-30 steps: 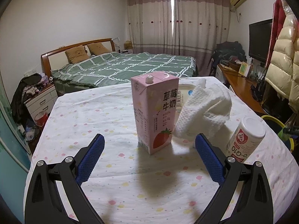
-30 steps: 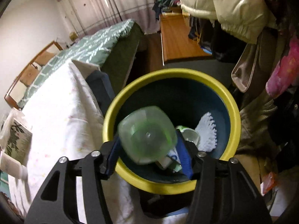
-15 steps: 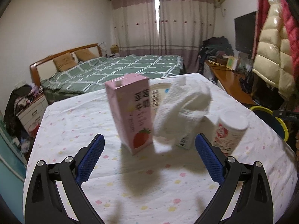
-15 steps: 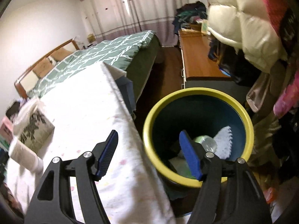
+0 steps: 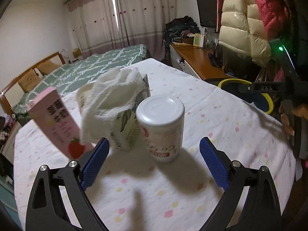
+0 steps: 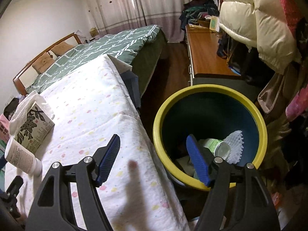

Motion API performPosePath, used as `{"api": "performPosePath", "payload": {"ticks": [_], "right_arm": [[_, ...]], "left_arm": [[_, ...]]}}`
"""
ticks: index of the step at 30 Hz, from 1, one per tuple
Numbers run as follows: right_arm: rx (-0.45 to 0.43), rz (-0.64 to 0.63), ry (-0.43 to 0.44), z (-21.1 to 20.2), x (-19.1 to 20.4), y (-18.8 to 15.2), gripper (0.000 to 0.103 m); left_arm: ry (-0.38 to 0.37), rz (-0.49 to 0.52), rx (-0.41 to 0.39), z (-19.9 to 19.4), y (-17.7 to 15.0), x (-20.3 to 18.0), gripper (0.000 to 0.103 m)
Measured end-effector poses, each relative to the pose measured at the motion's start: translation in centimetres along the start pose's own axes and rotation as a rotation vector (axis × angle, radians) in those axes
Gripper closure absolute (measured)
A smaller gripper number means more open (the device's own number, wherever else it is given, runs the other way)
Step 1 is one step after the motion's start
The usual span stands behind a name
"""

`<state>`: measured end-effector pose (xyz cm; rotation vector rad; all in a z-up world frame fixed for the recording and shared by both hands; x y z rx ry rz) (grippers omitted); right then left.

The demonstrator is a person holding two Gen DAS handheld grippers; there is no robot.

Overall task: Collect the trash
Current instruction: 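Reach the left gripper to the white-capped bottle and grasp it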

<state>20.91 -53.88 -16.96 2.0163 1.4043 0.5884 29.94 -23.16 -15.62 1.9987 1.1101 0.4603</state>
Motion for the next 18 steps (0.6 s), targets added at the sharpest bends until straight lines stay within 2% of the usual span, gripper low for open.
{"api": "performPosePath", "payload": {"ticks": [4, 6, 14, 17, 18], "right_arm": [[0.006, 0.004, 0.008, 0.2, 0.0, 0.0, 0.035], [0.009, -0.002, 0.008, 0.3, 0.1, 0.0, 0.035], [0.019, -0.012, 0.023, 0.6, 0.3, 0.0, 0.035], [0.020, -0.004, 0.030, 0.6, 0.2, 0.0, 0.035], [0.022, -0.002, 0.032, 0.7, 0.2, 0.0, 0.035]], "left_arm": [[-0.010, -0.064, 0.033, 1.5, 0.9, 0.8, 0.023], [-0.015, -0.086, 0.037, 1.9, 1.0, 1.0, 0.023], [-0.042, -0.090, 0.048, 2.8, 1.5, 0.9, 0.037], [-0.044, -0.078, 0.059, 3.0, 1.5, 0.4, 0.044], [-0.044, -0.079, 0.067, 3.0, 1.5, 0.2, 0.049]]}}
Point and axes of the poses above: each gripper's, at about its wrist camera, not at the fingertips, and z roughly the way its jaws point, x to its left, y to its top, the point moved 5 cm from there along z, roughly the way its jaws point, and after that the axes turned 12 degrees about -z, right-handed, at the moved point
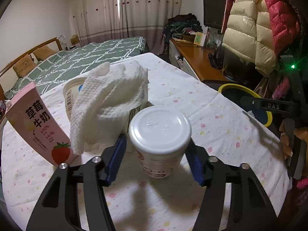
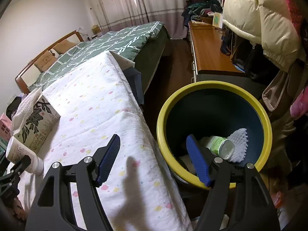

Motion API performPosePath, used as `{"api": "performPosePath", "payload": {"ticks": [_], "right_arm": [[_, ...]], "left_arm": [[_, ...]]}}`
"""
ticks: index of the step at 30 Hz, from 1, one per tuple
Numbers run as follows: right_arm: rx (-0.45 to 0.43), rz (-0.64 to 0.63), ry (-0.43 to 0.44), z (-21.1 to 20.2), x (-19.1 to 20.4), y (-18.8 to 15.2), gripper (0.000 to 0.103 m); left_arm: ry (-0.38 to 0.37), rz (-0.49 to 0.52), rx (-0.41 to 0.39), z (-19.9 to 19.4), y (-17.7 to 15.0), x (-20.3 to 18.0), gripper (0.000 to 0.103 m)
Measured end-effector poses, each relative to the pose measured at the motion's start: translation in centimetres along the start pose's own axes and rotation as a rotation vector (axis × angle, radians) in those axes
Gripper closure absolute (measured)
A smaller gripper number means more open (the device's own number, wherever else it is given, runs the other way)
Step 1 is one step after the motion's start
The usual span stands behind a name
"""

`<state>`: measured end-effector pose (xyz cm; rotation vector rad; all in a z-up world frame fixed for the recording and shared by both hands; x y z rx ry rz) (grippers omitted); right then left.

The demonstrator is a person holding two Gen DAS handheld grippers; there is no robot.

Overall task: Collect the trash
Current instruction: 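Reach the left gripper to the white-capped bottle and grasp it, then carry the white-capped bottle over the yellow bin and open the left gripper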

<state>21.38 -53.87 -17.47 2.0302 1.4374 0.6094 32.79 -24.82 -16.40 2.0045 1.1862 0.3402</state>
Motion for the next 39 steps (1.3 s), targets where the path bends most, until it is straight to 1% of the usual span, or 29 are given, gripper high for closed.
{"api": "performPosePath", "payload": {"ticks": [1, 2, 5, 10, 11, 14, 15, 16, 18, 21, 24, 27, 30, 33, 35, 39], "right_arm": [[0.000, -0.001, 0.001, 0.0, 0.0, 0.0, 0.035], [0.000, -0.001, 0.003, 0.0, 0.0, 0.0, 0.035], [-0.002, -0.003, 0.008, 0.1, 0.0, 0.0, 0.035], [-0.013, 0.010, 0.026, 0.0, -0.2, -0.1, 0.035], [-0.024, 0.013, 0.027, -0.2, -0.3, -0.1, 0.035], [-0.102, 0.027, 0.025, -1.7, -0.7, 0.0, 0.035], [-0.136, 0.021, 0.022, -2.5, -0.9, -0.1, 0.035], [-0.147, 0.010, 0.012, -2.9, -1.0, 0.0, 0.035], [-0.161, -0.001, -0.005, -3.9, -2.0, -0.2, 0.035], [-0.180, 0.025, -0.033, -5.6, -4.4, -0.4, 0.035], [-0.194, 0.066, -0.083, -7.5, -7.9, -1.0, 0.033], [-0.200, 0.089, -0.121, -8.9, -10.5, -1.6, 0.030], [-0.193, 0.098, -0.141, -9.6, -12.1, -2.4, 0.029], [-0.178, 0.107, -0.152, -9.9, -13.1, -3.2, 0.029], [-0.173, 0.110, -0.156, -10.1, -13.7, -3.5, 0.029], [-0.169, 0.122, -0.168, -10.5, -14.7, -4.0, 0.029]], "left_arm": [[-0.002, -0.003, 0.008, 0.1, 0.0, 0.0, 0.055], [-0.011, -0.008, 0.018, 0.3, 0.0, -0.1, 0.056], [0.004, -0.004, 0.017, 0.1, -0.3, -0.3, 0.056], [0.003, -0.010, 0.024, -1.1, -1.0, -0.9, 0.056], [0.000, -0.009, 0.023, -1.5, -1.1, -1.2, 0.056], [-0.009, 0.004, 0.022, -2.7, -1.1, -2.3, 0.056], [-0.016, 0.013, 0.018, -3.2, -0.9, -3.0, 0.056], [-0.026, 0.022, 0.016, -3.6, -0.7, -3.7, 0.056], [-0.049, 0.034, 0.016, -4.0, -0.2, -4.9, 0.056], [-0.107, 0.053, 0.026, -3.9, 0.8, -7.5, 0.056], [-0.163, 0.093, 0.031, -2.8, 1.8, -11.1, 0.056], [-0.211, 0.128, 0.047, -1.5, 2.4, -14.5, 0.056], [-0.254, 0.175, 0.078, 0.8, 3.1, -18.9, 0.056], [-0.268, 0.207, 0.111, 3.5, 3.8, -22.3, 0.056], [-0.269, 0.219, 0.134, 5.4, 4.0, -23.9, 0.056], [-0.273, 0.214, 0.207, 9.2, 4.0, -26.1, 0.056]]}}
Point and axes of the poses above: each gripper's, at about its wrist camera, not at the fingertips, and z roughly the way its jaws point, x to its left, y to its top, the point moved 5 cm from there along z, roughly the way its jaws point, and after that the axes turned 12 degrees about -z, right-handed, at the moved point
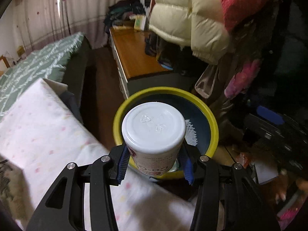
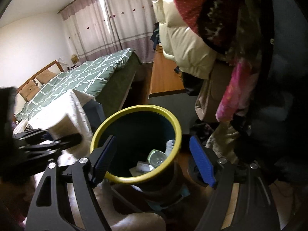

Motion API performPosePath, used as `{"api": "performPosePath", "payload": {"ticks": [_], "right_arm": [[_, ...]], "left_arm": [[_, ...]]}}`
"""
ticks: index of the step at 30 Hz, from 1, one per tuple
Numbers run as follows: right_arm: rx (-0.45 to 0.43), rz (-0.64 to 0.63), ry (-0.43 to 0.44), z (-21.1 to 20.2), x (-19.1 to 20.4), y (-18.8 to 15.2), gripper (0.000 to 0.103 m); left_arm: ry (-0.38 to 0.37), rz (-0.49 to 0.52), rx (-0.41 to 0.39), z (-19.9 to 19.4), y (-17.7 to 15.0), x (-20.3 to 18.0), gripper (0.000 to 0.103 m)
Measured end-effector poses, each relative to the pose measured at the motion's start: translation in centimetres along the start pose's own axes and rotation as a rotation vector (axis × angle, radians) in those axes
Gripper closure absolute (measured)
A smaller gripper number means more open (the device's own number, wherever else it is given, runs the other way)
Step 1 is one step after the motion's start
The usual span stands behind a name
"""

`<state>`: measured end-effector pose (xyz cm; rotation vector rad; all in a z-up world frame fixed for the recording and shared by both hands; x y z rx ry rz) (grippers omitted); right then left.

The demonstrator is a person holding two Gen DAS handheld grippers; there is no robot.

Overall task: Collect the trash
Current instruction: 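Carry the white-capped bottle over the yellow bin and open the left gripper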

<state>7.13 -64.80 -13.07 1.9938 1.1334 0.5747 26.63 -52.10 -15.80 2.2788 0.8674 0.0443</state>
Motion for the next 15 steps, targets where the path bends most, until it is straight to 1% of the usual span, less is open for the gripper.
{"api": "performPosePath", "payload": {"ticks": [4, 7, 8, 9, 10, 12, 15], "right_arm": [[-0.001, 0.016, -0.019, -0.2, -1.1, -0.1, 0.029], [0.005, 0.025, -0.029, -0.1, -1.5, -0.2, 0.029], [0.009, 0.026, -0.030, 0.0, -1.6, -0.3, 0.029], [0.012, 0.025, -0.031, 0.1, -1.6, -0.3, 0.029], [0.017, 0.024, -0.029, 0.2, -1.5, -0.3, 0.029], [0.022, 0.019, -0.023, 0.3, -1.2, -0.4, 0.029], [0.030, 0.014, -0.010, 0.6, -0.8, -0.6, 0.029]], "left_arm": [[0.007, -0.009, 0.061, 3.6, 0.7, -0.4, 0.056], [-0.008, -0.017, 0.092, 5.5, 1.2, -0.9, 0.055], [-0.012, -0.027, 0.094, 5.9, 1.5, -0.9, 0.052], [-0.007, -0.040, 0.088, 6.1, 1.7, -0.9, 0.034], [-0.005, -0.047, 0.070, 5.8, 1.9, -0.8, 0.021], [-0.004, -0.050, 0.035, 4.7, 2.1, -0.6, 0.019], [0.001, -0.047, -0.013, 1.6, 1.8, 0.4, 0.019]]}}
Point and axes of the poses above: each gripper's, at about its wrist camera, not at the fingertips, and z roughly the way its jaws point, x to its left, y to its top, the point moved 5 cm from there along z, roughly the way its jaws point, and after that the axes turned 12 degrees about -z, right-handed, at the moved point
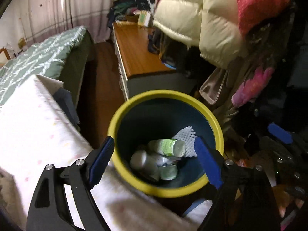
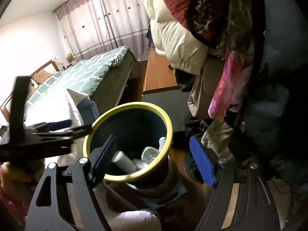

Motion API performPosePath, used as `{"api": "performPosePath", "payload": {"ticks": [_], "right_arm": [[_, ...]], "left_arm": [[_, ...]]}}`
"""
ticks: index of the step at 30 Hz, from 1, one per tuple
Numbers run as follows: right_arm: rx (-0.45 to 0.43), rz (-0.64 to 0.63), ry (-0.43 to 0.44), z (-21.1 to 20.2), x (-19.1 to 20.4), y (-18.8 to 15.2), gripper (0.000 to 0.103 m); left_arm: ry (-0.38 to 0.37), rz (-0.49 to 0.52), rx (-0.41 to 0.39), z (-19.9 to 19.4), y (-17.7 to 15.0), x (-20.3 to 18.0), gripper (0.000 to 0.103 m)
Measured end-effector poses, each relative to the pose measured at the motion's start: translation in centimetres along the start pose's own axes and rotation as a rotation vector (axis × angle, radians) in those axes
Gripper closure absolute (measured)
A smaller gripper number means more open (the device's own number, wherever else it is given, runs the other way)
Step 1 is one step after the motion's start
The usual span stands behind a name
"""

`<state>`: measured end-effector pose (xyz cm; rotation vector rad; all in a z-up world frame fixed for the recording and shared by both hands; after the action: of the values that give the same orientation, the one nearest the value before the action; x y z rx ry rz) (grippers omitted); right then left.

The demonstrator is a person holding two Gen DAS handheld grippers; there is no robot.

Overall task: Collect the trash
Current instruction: 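Carry the white-capped bottle over the yellow bin and open the left gripper, then move the right gripper to the white tissue and grasp it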

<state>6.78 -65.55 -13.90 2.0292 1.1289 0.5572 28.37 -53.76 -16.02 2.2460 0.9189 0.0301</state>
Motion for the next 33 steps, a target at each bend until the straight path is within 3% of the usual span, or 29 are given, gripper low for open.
{"api": "performPosePath", "payload": {"ticks": [7, 12, 15, 19, 26, 29, 33], "right_arm": [[0.019, -0.030, 0.047, 0.8, 2.2, -0.3, 0.029], [0.032, -0.062, 0.067, 1.3, 4.2, -0.1, 0.029], [0.034, -0.089, 0.077, 1.6, 5.8, 0.2, 0.029], [0.038, -0.130, 0.108, 2.1, 8.7, 0.8, 0.029], [0.012, -0.253, 0.244, 2.1, 17.9, 3.4, 0.029], [-0.008, -0.324, 0.311, 1.8, 22.4, 4.4, 0.029], [-0.011, -0.423, 0.406, 2.1, 28.8, 5.2, 0.029]], "left_arm": [[0.009, -0.084, -0.176, -10.3, -2.8, 6.1, 0.012], [0.086, -0.159, -0.312, -17.7, -6.4, 12.5, 0.011], [0.172, -0.202, -0.386, -21.8, -9.3, 16.9, 0.010], [0.349, -0.271, -0.476, -26.5, -13.4, 23.3, 0.009], [0.499, -0.451, -0.531, -29.1, -17.0, 32.8, 0.008], [0.501, -0.544, -0.501, -28.7, -18.5, 36.0, 0.008], [0.505, -0.590, -0.489, -28.6, -19.1, 37.0, 0.008]]}}
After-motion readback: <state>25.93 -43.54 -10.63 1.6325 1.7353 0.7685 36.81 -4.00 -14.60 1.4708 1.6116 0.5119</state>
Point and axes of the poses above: each gripper's, at about its wrist camera, not at the fingertips, and z roughly the way its jaws point, x to its left, y to its top, the point moved 5 cm from there along z, roughly the way its jaws point, and after that the axes turned 12 degrees about -z, right-handed, at the moved point
